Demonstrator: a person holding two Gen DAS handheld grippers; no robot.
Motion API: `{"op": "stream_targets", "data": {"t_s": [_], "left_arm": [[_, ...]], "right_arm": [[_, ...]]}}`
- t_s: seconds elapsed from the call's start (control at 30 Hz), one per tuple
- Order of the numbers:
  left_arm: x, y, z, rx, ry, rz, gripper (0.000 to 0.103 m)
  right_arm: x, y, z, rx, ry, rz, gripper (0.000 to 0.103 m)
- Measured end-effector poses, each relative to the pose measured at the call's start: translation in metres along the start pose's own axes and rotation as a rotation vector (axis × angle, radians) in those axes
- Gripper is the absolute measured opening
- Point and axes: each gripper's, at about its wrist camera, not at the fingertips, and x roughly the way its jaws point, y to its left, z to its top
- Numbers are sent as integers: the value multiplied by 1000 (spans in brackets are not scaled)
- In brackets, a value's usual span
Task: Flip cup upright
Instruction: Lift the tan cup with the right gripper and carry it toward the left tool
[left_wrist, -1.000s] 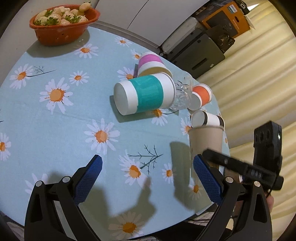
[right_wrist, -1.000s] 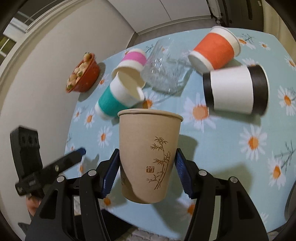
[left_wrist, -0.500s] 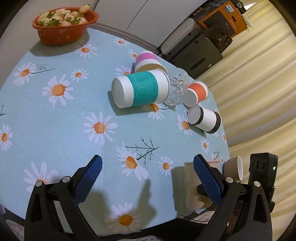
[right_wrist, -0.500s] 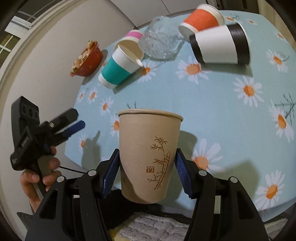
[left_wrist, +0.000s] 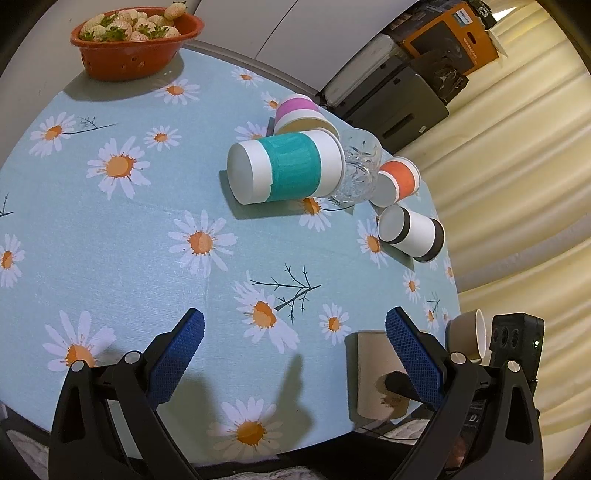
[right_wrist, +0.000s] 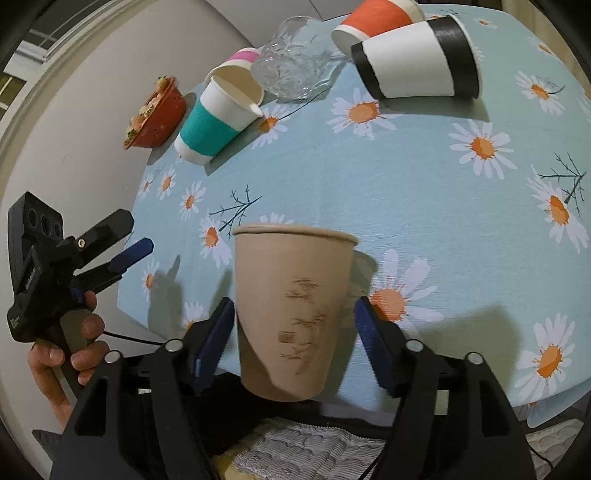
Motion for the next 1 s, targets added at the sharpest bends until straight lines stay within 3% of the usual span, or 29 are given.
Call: {"op": "stream_targets", "data": {"t_s": [0.33, 0.43, 0.77, 1.0], "left_arm": [[1, -3, 0, 20, 1, 14, 96], [3, -4, -4, 40, 3, 57, 96], [-9, -28, -32, 76, 53, 52, 96], [-9, -72, -45, 148, 77, 89, 96]], "right_arm": [[-6, -4, -2, 11, -3, 24, 69], [-17, -4, -6, 2, -24, 47, 69], [-67, -17, -63, -26, -150, 130, 69], [-79, -17, -93, -99, -172, 85, 70]]}}
